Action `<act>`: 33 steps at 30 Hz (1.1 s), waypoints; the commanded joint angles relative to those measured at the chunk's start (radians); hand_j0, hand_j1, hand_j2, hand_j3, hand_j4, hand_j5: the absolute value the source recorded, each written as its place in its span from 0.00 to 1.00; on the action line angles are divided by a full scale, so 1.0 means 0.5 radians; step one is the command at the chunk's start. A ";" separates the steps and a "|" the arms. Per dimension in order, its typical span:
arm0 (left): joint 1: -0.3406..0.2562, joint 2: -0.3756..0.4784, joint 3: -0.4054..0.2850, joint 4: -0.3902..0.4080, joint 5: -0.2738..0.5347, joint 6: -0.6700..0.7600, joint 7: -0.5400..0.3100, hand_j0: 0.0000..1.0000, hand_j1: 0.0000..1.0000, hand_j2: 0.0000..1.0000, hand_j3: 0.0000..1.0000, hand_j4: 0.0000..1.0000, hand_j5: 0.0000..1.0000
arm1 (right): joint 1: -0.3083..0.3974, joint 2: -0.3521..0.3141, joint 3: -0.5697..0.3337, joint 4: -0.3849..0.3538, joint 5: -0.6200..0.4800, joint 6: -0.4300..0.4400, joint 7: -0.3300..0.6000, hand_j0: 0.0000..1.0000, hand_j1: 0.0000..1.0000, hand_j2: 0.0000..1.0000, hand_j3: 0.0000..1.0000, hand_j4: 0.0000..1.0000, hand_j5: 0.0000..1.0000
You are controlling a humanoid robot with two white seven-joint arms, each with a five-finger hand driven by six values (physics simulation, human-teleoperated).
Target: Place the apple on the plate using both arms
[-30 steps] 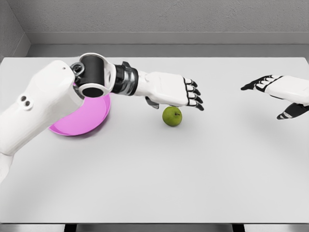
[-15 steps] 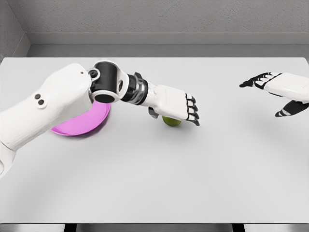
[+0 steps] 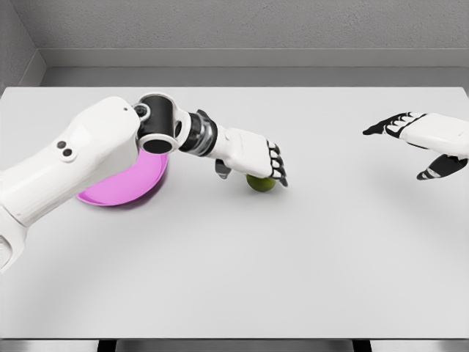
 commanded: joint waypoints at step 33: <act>0.022 -0.109 -0.014 0.198 -0.004 0.004 0.075 0.85 0.85 0.85 0.85 0.85 0.85 | 0.006 0.005 0.007 -0.003 -0.007 0.003 -0.001 1.00 1.00 1.00 1.00 1.00 1.00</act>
